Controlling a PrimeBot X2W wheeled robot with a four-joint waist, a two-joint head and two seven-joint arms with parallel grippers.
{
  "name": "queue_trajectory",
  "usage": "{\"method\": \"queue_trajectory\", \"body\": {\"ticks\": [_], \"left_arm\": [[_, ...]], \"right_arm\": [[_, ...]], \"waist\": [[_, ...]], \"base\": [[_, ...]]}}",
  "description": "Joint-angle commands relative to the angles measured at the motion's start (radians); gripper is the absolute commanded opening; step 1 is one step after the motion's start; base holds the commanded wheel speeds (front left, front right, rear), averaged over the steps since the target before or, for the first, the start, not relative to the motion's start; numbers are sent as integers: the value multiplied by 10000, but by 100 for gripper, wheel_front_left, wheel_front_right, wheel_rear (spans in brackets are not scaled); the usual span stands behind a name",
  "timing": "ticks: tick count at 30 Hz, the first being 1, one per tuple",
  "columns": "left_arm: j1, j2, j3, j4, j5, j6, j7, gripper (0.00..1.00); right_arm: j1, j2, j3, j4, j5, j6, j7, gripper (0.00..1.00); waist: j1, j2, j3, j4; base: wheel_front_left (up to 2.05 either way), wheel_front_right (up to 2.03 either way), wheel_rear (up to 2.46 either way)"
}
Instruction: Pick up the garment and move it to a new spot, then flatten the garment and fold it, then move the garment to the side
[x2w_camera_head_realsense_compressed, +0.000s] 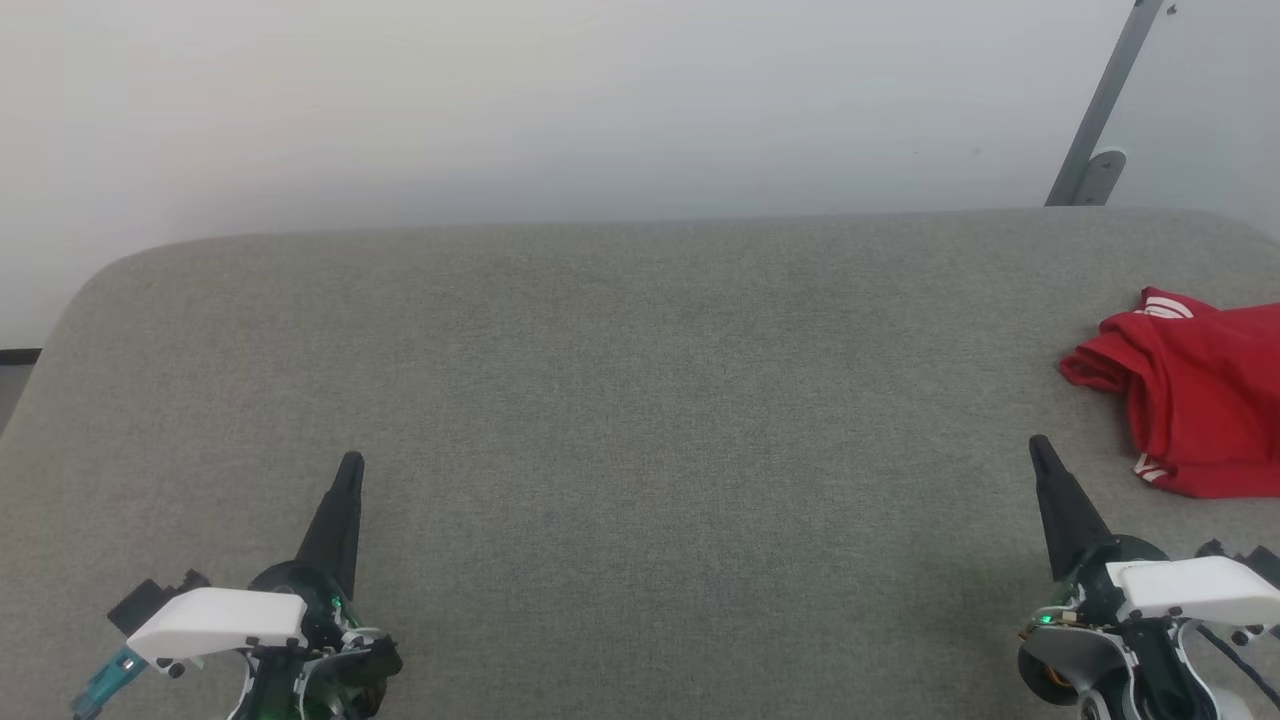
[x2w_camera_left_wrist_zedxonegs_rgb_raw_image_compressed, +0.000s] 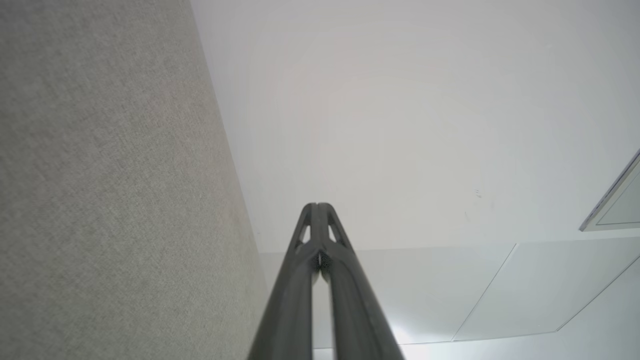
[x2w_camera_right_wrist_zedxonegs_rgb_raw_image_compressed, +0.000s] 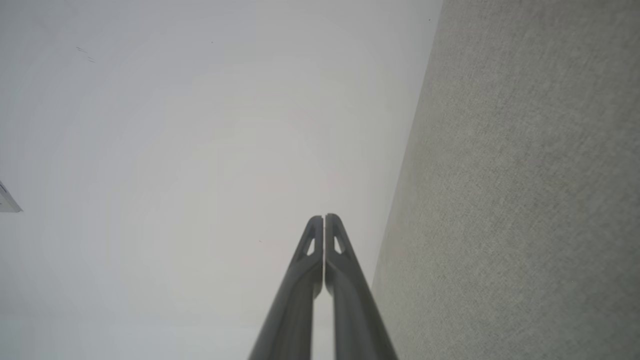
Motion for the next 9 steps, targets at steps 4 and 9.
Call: {"method": "queue_trajectory", "body": {"ticks": [4, 9], "left_arm": [[-115, -30, -1, -7, -33, -4, 28, 0], [-115, -30, -1, -7, -33, -4, 28, 0]], "right_arm": [[-41, 34, -13, -23, 42, 4, 12, 0], [-41, 34, -11, -23, 42, 4, 13, 0]], "waist": [[0, 0, 0, 0], [0, 0, 0, 0]], "base": [[0, 0, 0], [0, 0, 0]]}}
